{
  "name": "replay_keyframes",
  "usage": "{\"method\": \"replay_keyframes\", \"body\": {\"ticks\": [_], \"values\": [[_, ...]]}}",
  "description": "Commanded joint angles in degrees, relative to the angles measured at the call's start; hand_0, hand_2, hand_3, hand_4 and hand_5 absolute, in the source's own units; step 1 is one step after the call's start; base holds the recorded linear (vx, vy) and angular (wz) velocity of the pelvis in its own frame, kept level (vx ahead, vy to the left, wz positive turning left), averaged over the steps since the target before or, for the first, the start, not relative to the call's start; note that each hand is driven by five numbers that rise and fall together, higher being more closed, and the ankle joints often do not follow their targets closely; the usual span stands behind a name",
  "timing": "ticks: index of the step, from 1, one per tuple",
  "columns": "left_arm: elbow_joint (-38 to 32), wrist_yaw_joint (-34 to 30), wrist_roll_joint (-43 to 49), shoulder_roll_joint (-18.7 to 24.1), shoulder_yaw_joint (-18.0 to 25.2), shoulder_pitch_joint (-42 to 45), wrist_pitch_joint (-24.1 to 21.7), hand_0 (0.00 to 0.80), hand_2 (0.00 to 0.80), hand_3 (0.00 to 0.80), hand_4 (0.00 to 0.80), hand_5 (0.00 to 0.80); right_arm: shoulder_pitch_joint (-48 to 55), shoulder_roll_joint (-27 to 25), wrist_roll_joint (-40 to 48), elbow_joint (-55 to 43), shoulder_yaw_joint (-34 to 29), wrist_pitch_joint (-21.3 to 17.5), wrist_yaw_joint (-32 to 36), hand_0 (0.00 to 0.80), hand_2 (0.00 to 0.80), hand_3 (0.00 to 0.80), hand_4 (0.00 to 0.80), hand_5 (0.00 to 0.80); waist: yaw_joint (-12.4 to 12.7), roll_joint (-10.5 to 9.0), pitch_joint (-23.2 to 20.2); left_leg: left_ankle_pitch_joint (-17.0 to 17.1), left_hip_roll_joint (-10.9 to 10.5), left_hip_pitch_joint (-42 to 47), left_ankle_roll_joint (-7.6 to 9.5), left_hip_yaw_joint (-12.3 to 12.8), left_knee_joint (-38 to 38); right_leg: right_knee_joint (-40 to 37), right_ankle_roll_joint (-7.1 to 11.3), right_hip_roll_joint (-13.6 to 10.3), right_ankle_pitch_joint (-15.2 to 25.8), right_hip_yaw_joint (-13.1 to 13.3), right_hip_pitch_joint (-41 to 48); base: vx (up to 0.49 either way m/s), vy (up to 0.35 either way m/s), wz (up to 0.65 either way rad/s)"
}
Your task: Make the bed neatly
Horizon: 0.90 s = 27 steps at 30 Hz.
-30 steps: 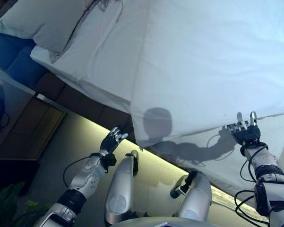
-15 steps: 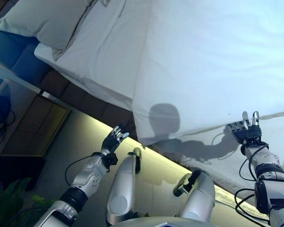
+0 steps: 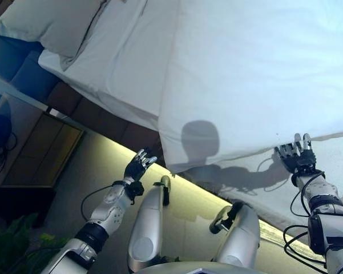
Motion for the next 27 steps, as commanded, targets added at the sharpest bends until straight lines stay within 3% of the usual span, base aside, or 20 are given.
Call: {"method": "replay_keyframes", "body": {"ticks": [1,15,20,27], "values": [[-1.6,0.1,-1.2,-0.5,0.4,-0.4,-2.8,0.000,0.000,0.000,0.000,0.000,-4.3,-3.1,-0.2,2.7,1.1,0.8,1.7,0.800,0.800,0.800,0.800,0.800,2.0,1.12,-0.2,-6.2,2.9,2.5,0.64,-1.9,2.8,-13.8,8.61,0.2,23.9,7.5,-5.9,0.031,0.009,0.05],[-2.1,-0.6,-1.4,0.2,0.9,0.1,-3.7,0.000,0.000,0.000,0.000,0.000,-3.4,-1.2,0.7,1.5,1.8,0.9,8.0,0.800,0.800,0.800,0.800,0.800,2.1,0.74,-1.3,-5.9,3.3,3.5,1.19,-0.7,1.5,-14.5,8.26,0.1,24.1,7.0,-5.2,0.003,0.003,0.01],[-2.9,-0.5,-0.4,0.4,1.8,0.2,-3.0,0.000,0.000,0.000,0.000,0.000,-0.6,1.3,-5.4,-0.3,2.5,-3.7,11.5,0.800,0.800,0.800,0.800,0.800,2.3,-0.59,-2.1,-4.9,3.5,8.2,1.16,0.3,-2.1,-19.1,8.44,-0.2,25.2,4.9,1.0,0.022,-0.074,0.10],[-3.8,2.2,4.9,1.4,4.1,1.4,0.3,0.000,0.000,0.000,0.000,0.000,2.9,7.5,-11.9,-9.6,6.4,-9.4,11.8,0.800,0.800,0.800,0.800,0.800,3.3,-2.86,-4.2,-3.0,2.2,18.7,1.60,0.5,-10.0,-30.4,9.02,0.7,28.5,1.6,13.9,0.081,-0.069,-0.09]]}}
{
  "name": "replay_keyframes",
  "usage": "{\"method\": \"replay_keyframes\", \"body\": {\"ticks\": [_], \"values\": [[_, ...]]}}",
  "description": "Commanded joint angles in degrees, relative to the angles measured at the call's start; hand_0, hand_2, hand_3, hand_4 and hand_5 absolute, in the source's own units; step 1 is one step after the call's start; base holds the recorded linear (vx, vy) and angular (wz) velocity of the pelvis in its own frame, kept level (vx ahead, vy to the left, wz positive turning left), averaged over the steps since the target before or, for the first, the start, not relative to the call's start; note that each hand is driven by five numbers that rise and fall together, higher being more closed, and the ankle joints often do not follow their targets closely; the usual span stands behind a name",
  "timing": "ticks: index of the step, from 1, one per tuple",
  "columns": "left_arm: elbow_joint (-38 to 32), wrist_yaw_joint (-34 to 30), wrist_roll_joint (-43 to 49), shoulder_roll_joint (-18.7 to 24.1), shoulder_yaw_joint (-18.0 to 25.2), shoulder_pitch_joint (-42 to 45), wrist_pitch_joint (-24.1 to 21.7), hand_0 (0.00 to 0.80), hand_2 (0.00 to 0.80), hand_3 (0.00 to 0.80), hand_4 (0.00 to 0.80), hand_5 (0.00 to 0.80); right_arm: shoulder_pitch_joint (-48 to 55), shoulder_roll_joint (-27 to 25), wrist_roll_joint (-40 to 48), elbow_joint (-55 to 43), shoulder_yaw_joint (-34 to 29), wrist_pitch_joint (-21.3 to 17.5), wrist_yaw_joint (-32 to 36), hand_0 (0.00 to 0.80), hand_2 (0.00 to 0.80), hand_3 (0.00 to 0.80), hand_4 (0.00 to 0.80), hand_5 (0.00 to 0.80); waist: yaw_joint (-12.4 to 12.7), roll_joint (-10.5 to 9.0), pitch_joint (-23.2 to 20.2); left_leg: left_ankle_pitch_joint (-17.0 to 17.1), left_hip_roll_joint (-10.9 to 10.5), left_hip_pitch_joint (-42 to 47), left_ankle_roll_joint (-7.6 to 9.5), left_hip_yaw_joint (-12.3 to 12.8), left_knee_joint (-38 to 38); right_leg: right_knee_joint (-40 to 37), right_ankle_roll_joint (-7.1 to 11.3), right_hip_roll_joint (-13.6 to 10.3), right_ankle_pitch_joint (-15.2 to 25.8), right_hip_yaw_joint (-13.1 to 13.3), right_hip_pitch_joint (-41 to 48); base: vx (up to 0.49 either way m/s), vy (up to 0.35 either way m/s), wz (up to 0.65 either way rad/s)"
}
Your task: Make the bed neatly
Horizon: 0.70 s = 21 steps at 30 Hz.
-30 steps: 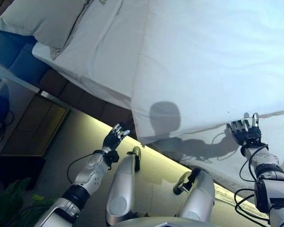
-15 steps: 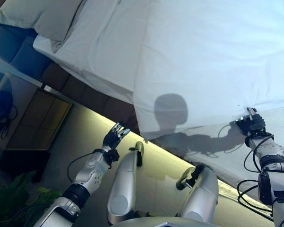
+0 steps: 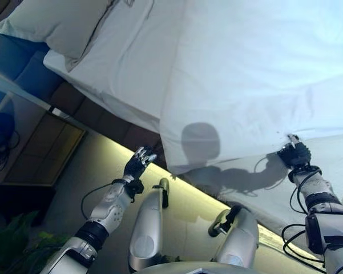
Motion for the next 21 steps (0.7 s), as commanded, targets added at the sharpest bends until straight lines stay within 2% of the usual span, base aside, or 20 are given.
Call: {"method": "replay_keyframes", "body": {"ticks": [1,2,5,13,21], "values": [[-3.2,2.1,7.4,1.2,2.7,1.6,0.3,0.000,0.000,0.000,0.000,0.000,-1.0,3.1,-3.1,-5.5,2.9,-3.5,2.7,0.800,0.800,0.800,0.800,0.800,2.8,-0.36,-3.5,-5.0,1.3,8.5,3.28,-1.4,-1.5,-24.0,8.00,-0.4,27.8,4.0,4.6,0.022,-0.057,-0.13],[-3.0,2.8,9.5,1.4,2.7,1.8,0.9,0.000,0.000,0.000,0.000,0.000,-1.0,4.2,-3.8,-6.9,3.5,-3.5,1.6,0.800,0.800,0.800,0.800,0.800,2.9,-0.74,-3.7,-3.2,1.0,9.4,3.80,-0.8,-3.1,-26.3,7.13,-0.3,29.3,2.8,6.2,0.039,-0.048,-0.04],[-1.5,5.0,17.1,2.2,2.3,2.1,1.7,0.000,0.000,0.000,0.000,0.000,-1.1,7.2,-7.1,-11.1,6.6,-3.5,-1.2,0.800,0.800,0.800,0.800,0.800,3.4,-1.52,-5.4,-2.0,0.4,13.8,3.84,-0.7,-7.2,-31.0,7.43,0.9,30.3,1.6,11.6,0.091,-0.025,0.01],[-0.6,11.7,33.3,2.9,0.8,2.4,4.2,0.000,0.000,0.000,0.000,0.000,0.2,15.1,-11.4,-23.8,18.5,0.2,-8.1,0.800,0.800,0.800,0.800,0.800,4.2,-2.90,-10.2,-0.6,-0.3,23.9,3.39,0.6,-15.0,-41.9,7.68,3.3,31.4,-1.7,24.5,0.128,0.004,-0.03],[-1.3,17.2,45.5,1.9,-1.8,1.4,4.7,0.000,0.000,0.000,0.000,0.000,0.8,20.9,-13.0,-29.0,25.9,3.0,-10.0,0.800,0.800,0.800,0.800,0.800,4.3,-3.53,-12.6,0.2,-0.3,28.6,2.97,2.0,-18.7,-46.0,8.53,4.0,32.2,-3.8,29.9,0.072,0.010,-0.04]]}}
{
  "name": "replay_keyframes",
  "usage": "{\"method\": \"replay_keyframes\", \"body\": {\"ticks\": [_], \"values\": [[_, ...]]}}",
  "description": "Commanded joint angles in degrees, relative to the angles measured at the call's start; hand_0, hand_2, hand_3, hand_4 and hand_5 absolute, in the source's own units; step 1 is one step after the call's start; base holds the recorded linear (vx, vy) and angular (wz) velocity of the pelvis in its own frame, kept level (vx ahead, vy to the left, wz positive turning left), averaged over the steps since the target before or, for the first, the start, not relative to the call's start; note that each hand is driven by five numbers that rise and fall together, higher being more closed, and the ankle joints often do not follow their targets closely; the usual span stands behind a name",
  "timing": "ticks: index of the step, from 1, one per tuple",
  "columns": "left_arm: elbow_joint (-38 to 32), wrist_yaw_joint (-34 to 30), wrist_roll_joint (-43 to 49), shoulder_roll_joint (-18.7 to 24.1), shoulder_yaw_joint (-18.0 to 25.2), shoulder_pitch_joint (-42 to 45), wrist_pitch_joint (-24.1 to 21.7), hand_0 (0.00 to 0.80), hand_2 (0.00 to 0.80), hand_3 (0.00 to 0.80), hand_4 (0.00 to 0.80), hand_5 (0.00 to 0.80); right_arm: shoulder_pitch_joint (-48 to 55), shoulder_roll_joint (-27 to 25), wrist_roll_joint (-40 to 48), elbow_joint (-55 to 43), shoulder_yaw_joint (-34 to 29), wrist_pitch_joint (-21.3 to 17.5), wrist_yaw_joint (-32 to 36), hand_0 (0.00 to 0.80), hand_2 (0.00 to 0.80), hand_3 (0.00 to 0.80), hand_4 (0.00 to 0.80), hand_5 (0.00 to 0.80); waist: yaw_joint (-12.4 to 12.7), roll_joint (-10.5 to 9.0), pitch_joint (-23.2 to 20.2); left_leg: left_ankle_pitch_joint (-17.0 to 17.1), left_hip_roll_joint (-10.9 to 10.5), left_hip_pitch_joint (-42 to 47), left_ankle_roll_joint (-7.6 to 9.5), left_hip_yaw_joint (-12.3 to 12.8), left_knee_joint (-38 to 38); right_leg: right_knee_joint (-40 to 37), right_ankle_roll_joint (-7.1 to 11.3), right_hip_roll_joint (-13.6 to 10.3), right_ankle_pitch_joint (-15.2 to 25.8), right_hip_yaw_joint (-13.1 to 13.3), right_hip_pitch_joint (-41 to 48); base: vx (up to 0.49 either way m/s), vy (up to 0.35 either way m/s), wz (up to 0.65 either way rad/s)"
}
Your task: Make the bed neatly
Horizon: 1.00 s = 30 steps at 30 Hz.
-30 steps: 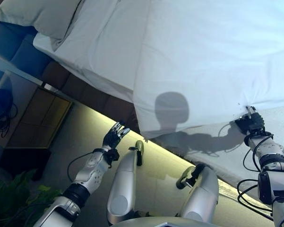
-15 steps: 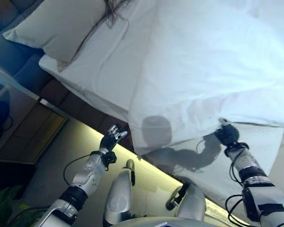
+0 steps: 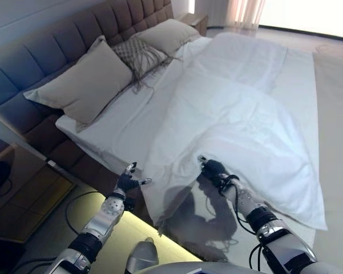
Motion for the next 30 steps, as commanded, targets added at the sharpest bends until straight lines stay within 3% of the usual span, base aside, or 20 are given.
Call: {"method": "replay_keyframes", "body": {"ticks": [1,5,10,15,20,30], "values": [[-4.0,6.6,10.2,0.7,-0.8,-3.1,0.3,0.000,0.000,0.000,0.000,0.000,-5.5,3.3,1.3,-7.5,0.1,0.1,0.8,0.800,0.800,0.800,0.800,0.800,3.0,-2.43,1.2,-3.0,0.6,3.0,2.11,0.1,1.9,-25.6,5.04,-2.5,29.4,-0.4,5.1,0.073,-0.006,-0.01],[-3.2,10.8,17.9,1.2,-2.6,-3.8,5.4,0.000,0.000,0.000,0.000,0.000,-5.3,5.1,3.8,-9.2,1.1,-0.2,-1.9,0.800,0.800,0.800,0.800,0.800,2.6,-2.68,0.6,-2.8,0.7,4.0,1.92,0.3,1.1,-25.8,5.33,-2.5,29.5,-1.1,5.9,0.068,-0.030,-0.01],[-5.2,10.4,25.7,0.2,-6.7,-5.7,7.1,0.000,0.000,0.000,0.000,0.000,-4.4,5.3,5.9,-11.4,1.0,-2.1,-4.6,0.800,0.800,0.800,0.800,0.800,1.9,-3.11,0.7,-3.0,1.0,4.5,1.89,0.1,0.7,-26.2,6.08,-2.6,29.8,-1.9,6.2,0.055,-0.110,0.01],[-7.2,10.0,21.9,-2.0,-10.5,-8.1,10.1,0.000,0.000,0.000,0.000,0.000,-4.1,4.4,4.4,-12.6,-0.3,-3.1,-5.6,0.800,0.800,0.800,0.800,0.800,1.0,-3.06,2.0,-3.3,1.9,2.9,1.51,-0.3,2.0,-26.2,6.86,-2.9,30.4,-2.0,4.7,-0.046,-0.170,-0.01],[-7.7,8.6,18.9,-3.9,-13.2,-10.9,12.1,0.000,0.000,0.000,0.000,0.000,-6.0,3.1,5.4,-12.4,-2.4,-1.9,-6.7,0.800,0.800,0.800,0.800,0.800,-0.3,-2.72,4.3,-3.8,3.2,-0.7,1.05,-1.9,6.3,-22.6,6.64,-4.7,30.2,-1.4,1.2,-0.099,-0.167,-0.04],[-8.0,9.8,17.7,-6.3,-16.3,-14.4,14.4,0.000,0.000,0.000,0.000,0.000,-9.4,2.7,5.3,-9.8,-1.5,0.5,-8.6,0.800,0.800,0.800,0.800,0.800,-2.0,-0.53,4.8,-1.7,4.6,-1.0,-0.43,-3.2,5.0,-21.9,6.12,-3.6,28.7,-0.5,0.6,-0.050,-0.070,-0.05]]}}
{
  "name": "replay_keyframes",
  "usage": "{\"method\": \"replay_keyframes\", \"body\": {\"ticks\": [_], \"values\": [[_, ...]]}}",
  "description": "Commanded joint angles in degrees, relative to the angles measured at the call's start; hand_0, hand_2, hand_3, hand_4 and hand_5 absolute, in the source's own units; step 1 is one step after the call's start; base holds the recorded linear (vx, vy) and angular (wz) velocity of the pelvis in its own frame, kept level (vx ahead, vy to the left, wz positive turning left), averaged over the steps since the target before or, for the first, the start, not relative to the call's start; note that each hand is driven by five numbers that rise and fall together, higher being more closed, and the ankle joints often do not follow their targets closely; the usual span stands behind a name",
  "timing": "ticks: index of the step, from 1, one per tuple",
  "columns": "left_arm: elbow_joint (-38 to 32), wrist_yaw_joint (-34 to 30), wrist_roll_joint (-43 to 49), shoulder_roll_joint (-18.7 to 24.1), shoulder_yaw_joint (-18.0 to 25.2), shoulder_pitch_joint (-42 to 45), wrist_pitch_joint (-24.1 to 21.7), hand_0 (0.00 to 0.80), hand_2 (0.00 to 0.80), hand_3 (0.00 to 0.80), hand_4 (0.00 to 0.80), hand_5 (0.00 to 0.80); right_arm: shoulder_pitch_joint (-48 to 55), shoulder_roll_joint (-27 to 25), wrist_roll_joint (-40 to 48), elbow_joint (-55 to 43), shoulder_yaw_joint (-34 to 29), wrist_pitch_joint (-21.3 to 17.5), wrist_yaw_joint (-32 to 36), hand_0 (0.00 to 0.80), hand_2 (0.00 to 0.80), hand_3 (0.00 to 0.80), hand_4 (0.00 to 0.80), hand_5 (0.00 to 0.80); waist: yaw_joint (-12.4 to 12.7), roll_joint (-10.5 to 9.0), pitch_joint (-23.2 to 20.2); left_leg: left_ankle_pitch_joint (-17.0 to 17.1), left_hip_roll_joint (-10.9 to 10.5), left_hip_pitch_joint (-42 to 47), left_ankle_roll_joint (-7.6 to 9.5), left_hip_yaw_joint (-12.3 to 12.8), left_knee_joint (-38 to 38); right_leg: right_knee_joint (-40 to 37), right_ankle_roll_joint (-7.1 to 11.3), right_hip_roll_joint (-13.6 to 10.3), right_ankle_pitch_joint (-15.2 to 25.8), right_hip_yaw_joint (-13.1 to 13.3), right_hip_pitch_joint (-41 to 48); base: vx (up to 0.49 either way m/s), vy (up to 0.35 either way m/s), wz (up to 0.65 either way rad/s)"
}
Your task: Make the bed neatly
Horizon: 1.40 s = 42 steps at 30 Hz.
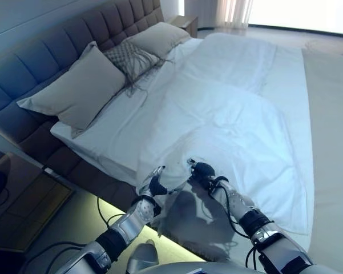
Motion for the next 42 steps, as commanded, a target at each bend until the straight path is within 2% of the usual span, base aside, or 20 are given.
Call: {"method": "replay_keyframes", "body": {"ticks": [1,4,8,16,27,31,36,42], "values": [[-3.7,2.2,-0.1,0.5,-1.1,-8.5,-0.3,0.000,0.000,0.000,0.000,0.000,-10.7,1.8,2.3,-3.4,-3.7,-0.4,0.0,0.800,0.800,0.800,0.800,0.800,0.2,-1.90,2.9,-2.3,3.3,0.1,0.41,-4.1,4.9,-24.4,6.29,-2.9,28.7,-0.7,4.0,0.000,0.000,0.00],[-3.5,2.3,2.2,-0.6,-1.8,-9.8,-0.6,0.000,0.000,0.000,0.000,0.000,-11.4,2.0,1.5,-2.9,-3.3,0.3,-0.6,0.800,0.800,0.800,0.800,0.800,-0.3,-1.33,2.5,-1.9,3.2,0.9,0.24,-4.2,3.9,-24.8,6.08,-2.6,28.5,-1.0,4.7,0.015,0.039,0.00],[-4.4,1.8,3.3,-1.6,-2.3,-10.5,1.1,0.000,0.000,0.000,0.000,0.000,-11.8,2.2,0.9,-2.3,-2.8,1.5,0.0,0.800,0.800,0.800,0.800,0.800,-1.0,-0.89,1.6,-1.1,2.7,2.0,0.30,-3.6,2.1,-26.6,5.66,-1.6,28.7,-1.1,5.8,0.022,0.046,-0.04],[-2.7,0.8,-6.2,-4.0,-1.6,-9.0,2.4,0.000,0.000,0.000,0.000,0.000,-10.5,3.6,-1.1,-4.3,-2.5,4.3,-0.4,0.800,0.800,0.800,0.800,0.800,-1.9,-0.12,0.0,-0.4,2.2,3.9,0.12,-2.2,-0.2,-28.4,5.45,-1.3,28.7,-1.6,7.8,0.049,0.060,-0.06],[0.6,-0.7,0.2,-3.8,-3.5,-5.6,7.0,0.000,0.000,0.000,0.000,0.000,-9.9,5.3,-2.1,-8.3,-2.1,4.5,-1.8,0.800,0.800,0.800,0.800,0.800,-1.6,0.00,0.2,0.3,2.4,4.4,-0.08,-1.8,-1.5,-29.2,6.20,-2.0,29.3,-2.3,8.5,-0.009,0.011,-0.02],[0.5,-2.1,4.0,-3.4,-4.4,-5.3,6.1,0.000,0.000,0.000,0.000,0.000,-10.0,5.7,-1.9,-8.9,-1.6,4.4,-2.7,0.800,0.800,0.800,0.800,0.800,-1.5,0.33,0.2,0.6,2.6,4.8,-0.19,-1.6,-2.2,-29.5,6.31,-2.0,29.4,-2.7,8.9,0.000,0.000,0.00],[-0.5,-4.4,8.4,-4.2,-6.4,-5.0,6.2,0.000,0.000,0.000,0.000,0.000,-10.6,5.0,-2.4,-9.7,-2.1,6.1,-2.9,0.800,0.800,0.800,0.800,0.800,-1.8,2.02,0.1,1.3,1.9,4.5,-0.26,-1.8,-2.7,-29.3,6.36,-2.7,29.5,-2.9,8.7,-0.032,0.088,-0.01],[0.3,-1.5,9.2,-7.0,-8.9,-5.1,6.5,0.000,0.000,0.000,0.000,0.000,-11.7,3.2,-1.9,-13.4,-2.4,9.1,-4.7,0.800,0.800,0.800,0.800,0.800,-3.1,4.78,0.3,2.2,0.4,4.1,-0.51,-1.4,-4.2,-29.1,6.83,-4.1,29.7,-2.6,7.6,-0.046,0.145,-0.05]]}}
